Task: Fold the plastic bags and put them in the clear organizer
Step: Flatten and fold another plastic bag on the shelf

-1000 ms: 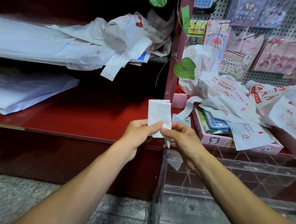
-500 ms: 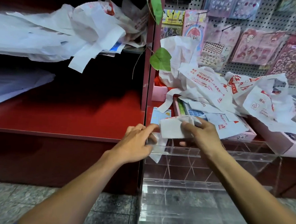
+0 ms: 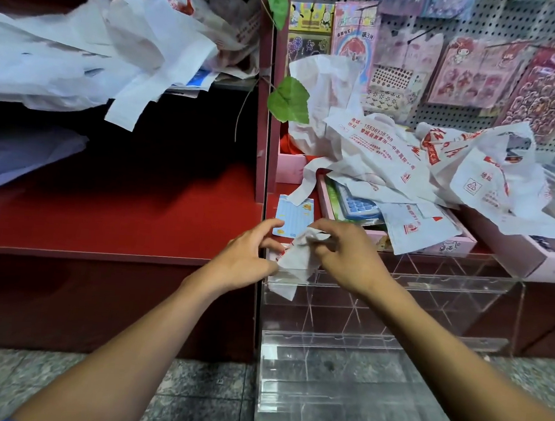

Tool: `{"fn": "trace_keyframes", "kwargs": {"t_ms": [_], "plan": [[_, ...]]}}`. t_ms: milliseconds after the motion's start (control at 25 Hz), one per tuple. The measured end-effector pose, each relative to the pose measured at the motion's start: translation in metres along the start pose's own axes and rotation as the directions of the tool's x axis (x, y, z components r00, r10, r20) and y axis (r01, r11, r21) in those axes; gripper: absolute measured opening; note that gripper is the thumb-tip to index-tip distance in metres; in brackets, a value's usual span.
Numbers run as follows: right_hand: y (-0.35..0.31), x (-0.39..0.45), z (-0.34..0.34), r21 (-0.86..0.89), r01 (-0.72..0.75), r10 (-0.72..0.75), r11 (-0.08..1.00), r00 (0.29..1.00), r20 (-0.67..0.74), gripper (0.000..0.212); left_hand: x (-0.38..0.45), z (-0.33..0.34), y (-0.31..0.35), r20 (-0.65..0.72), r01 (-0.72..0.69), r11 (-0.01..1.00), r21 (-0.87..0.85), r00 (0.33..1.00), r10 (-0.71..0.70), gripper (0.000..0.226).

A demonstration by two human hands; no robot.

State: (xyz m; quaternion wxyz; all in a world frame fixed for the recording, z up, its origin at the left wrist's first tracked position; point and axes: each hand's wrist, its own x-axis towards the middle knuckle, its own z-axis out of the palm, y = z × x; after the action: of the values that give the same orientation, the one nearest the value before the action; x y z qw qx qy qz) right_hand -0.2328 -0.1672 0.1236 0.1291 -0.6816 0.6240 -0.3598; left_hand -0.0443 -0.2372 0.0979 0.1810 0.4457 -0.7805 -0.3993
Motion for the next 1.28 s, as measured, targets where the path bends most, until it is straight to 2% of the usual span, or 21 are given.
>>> {"fn": "trace_keyframes", "kwargs": {"t_ms": [120, 320, 400, 520, 600, 720, 920, 1000, 1040, 1080, 1120, 1200, 1240, 1280], "plan": [[0.0, 0.005, 0.005, -0.139, 0.033, -0.02, 0.99, 0.995, 0.096, 0.03, 0.0, 0.001, -0.002, -0.016, -0.051, 0.998, 0.024, 0.999, 0.051, 0.068], [-0.002, 0.01, 0.026, -0.253, 0.079, -0.028, 0.964, 0.98, 0.199, 0.041, 0.003, 0.005, -0.009, -0.128, -0.13, 0.991, 0.035, 0.983, 0.134, 0.057], [-0.001, 0.009, 0.029, -0.236, 0.065, -0.027, 0.97, 0.987, 0.159, 0.042, 0.004, 0.006, -0.009, -0.161, -0.163, 0.986, 0.043, 0.973, 0.168, 0.057], [0.005, 0.008, 0.025, -0.201, 0.025, -0.013, 0.979, 0.998, 0.058, 0.023, 0.003, 0.005, -0.006, -0.232, -0.198, 0.976, 0.094, 0.949, 0.215, 0.048], [0.011, 0.007, 0.025, -0.234, 0.016, 0.006, 0.972, 0.996, 0.094, 0.013, 0.004, 0.005, -0.007, -0.251, -0.186, 0.972, 0.14, 0.943, 0.217, 0.035], [0.016, 0.005, 0.026, -0.261, 0.022, 0.01, 0.965, 0.992, 0.123, 0.017, 0.005, 0.005, -0.011, -0.219, -0.183, 0.962, 0.203, 0.949, 0.227, 0.013], [0.018, 0.001, 0.013, -0.216, 0.034, -0.043, 0.976, 0.998, -0.037, 0.018, 0.007, 0.006, -0.008, -0.217, -0.156, 0.958, 0.239, 0.953, 0.209, 0.011], [0.022, 0.0, -0.003, -0.175, -0.049, 0.006, 0.983, 0.971, -0.239, 0.02, 0.007, 0.005, -0.004, -0.288, -0.17, 0.981, 0.093, 0.939, 0.19, 0.012], [0.027, 0.0, -0.013, -0.151, -0.108, 0.046, 0.983, 0.931, -0.363, 0.022, 0.008, 0.004, -0.002, -0.325, -0.166, 0.986, 0.004, 0.932, 0.159, 0.011], [0.032, 0.001, -0.023, -0.161, -0.18, 0.089, 0.97, 0.886, -0.456, 0.026, 0.01, 0.004, 0.001, -0.354, -0.154, 0.986, -0.07, 0.928, 0.119, 0.009], [0.039, 0.001, -0.031, -0.234, -0.283, 0.138, 0.93, 0.861, -0.49, 0.032, 0.011, 0.005, 0.004, -0.374, -0.138, 0.984, -0.112, 0.923, 0.087, 0.007], [0.049, 0.0, -0.038, -0.459, -0.474, 0.301, 0.752, 0.865, -0.4, 0.044, 0.014, 0.007, 0.008, -0.393, -0.123, 0.984, -0.129, 0.917, 0.064, 0.01], [0.053, -0.004, -0.037, -0.524, -0.501, 0.362, 0.689, 0.864, -0.35, 0.042, 0.015, 0.009, 0.008, -0.391, -0.123, 0.984, -0.129, 0.918, 0.063, 0.013], [0.058, -0.008, -0.035, -0.54, -0.495, 0.363, 0.681, 0.868, -0.338, 0.032, 0.015, 0.012, 0.01, -0.39, -0.121, 0.984, -0.133, 0.919, 0.06, 0.015]]}}
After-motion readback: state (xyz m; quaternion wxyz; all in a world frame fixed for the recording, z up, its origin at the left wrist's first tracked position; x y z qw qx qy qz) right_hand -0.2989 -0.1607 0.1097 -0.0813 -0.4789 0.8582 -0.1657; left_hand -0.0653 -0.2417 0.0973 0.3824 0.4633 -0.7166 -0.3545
